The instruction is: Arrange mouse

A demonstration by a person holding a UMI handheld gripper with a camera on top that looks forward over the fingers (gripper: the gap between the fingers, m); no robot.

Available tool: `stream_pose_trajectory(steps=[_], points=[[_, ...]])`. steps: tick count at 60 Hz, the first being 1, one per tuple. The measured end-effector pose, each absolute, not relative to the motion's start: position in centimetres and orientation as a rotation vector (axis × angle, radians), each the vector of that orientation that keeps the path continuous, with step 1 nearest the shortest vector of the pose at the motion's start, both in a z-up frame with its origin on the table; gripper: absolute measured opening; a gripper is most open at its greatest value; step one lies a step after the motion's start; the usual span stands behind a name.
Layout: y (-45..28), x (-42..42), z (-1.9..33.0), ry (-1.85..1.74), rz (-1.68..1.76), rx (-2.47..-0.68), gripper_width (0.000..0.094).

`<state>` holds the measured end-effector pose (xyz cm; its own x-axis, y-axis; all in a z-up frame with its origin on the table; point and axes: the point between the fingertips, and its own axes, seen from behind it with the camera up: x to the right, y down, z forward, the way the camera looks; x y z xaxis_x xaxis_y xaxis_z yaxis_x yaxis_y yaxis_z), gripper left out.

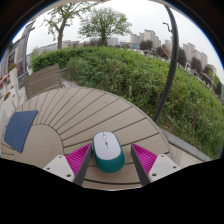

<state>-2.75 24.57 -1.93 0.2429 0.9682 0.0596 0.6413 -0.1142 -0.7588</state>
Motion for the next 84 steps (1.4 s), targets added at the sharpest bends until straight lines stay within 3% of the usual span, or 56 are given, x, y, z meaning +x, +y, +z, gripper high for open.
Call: stream_pose_trajectory(steps=[2,4,13,21,26,34,44,55,64,66,69,71,84], points=[[24.1,-2.8,-2.0,-1.473,0.629,-1.863,0.0692],[24.3,-2.8,-1.9,-1.478,0.618,-1.862,0.0468],[25.1,-3.3,0.0,-1.429,0.591,-1.927,0.0420],[21.2,-6.3,7.4,-1.397,0.675,-1.909,0.0420],[14.8,-8.5,11.7,-1.417,0.780,-1.870,0.0419],[2.6,-11.1,14.3,-1.492,0.928,-1.799,0.0419],[-8.8,-13.3,9.0,-1.588,0.926,-1.778,0.0421],[-14.3,-12.5,-0.4,-1.658,0.792,-1.840,0.0421],[-15.2,-12.3,-1.4,-1.666,0.751,-1.824,0.0548],[-15.3,-12.0,-1.2,-1.667,0.757,-1.849,0.0636],[-15.4,-11.4,0.1,-1.670,0.757,-1.865,0.0869],[-15.2,-10.7,1.3,-1.677,0.742,-1.856,0.0829],[-13.7,0.2,11.2,-1.702,0.682,-1.914,0.0846]])
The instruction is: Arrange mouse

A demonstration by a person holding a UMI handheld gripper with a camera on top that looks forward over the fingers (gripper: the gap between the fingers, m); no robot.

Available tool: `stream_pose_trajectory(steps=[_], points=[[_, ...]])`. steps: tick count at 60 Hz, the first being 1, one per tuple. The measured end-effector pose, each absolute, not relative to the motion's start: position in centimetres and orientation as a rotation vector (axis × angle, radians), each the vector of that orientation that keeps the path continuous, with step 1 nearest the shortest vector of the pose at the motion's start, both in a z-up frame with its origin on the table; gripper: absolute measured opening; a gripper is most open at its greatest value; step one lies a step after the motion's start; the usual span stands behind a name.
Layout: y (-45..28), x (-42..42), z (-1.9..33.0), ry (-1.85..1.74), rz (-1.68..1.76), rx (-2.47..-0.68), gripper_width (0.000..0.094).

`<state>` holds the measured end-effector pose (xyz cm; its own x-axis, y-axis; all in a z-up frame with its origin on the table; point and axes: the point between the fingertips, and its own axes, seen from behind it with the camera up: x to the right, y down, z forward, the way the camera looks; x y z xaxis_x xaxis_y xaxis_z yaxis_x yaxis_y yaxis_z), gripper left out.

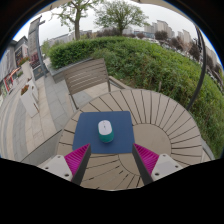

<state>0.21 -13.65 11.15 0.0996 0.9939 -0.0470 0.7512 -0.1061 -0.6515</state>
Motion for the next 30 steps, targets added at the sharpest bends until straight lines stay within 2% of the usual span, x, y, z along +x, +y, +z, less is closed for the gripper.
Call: stream_pose_trajectory(steps=[13,21,30], points=[[-13.0,13.6,19.1,-1.726,0.697,-1.944,0.0851],[-12.1,17.7,21.6,-1.700,0.701,-1.915,0.0850],[-11.8,18.6,22.5,-1.694,0.701,-1.857,0.0850]])
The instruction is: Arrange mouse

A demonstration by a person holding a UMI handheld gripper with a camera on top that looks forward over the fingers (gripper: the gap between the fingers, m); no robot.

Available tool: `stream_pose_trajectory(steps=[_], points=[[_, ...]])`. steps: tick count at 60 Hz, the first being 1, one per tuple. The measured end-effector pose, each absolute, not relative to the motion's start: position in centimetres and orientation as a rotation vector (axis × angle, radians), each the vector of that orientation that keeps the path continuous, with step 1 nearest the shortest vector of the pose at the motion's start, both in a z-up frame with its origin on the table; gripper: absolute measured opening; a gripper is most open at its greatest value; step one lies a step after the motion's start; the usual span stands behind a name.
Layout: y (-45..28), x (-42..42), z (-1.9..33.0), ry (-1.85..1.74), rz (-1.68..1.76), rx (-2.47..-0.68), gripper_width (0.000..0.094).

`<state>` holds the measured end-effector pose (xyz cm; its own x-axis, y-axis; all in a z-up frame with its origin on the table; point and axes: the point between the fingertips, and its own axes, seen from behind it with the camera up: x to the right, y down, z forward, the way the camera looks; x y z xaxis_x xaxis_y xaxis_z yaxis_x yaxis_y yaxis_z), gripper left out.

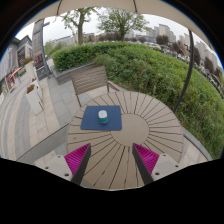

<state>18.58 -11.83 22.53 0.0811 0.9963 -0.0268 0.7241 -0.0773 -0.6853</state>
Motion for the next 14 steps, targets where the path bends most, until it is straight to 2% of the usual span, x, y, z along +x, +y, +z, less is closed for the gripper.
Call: stream_pose_trajectory(steps=[14], points=[[-11.7,20.3,21.7,-1.712,0.701,-1.861,0.0851]])
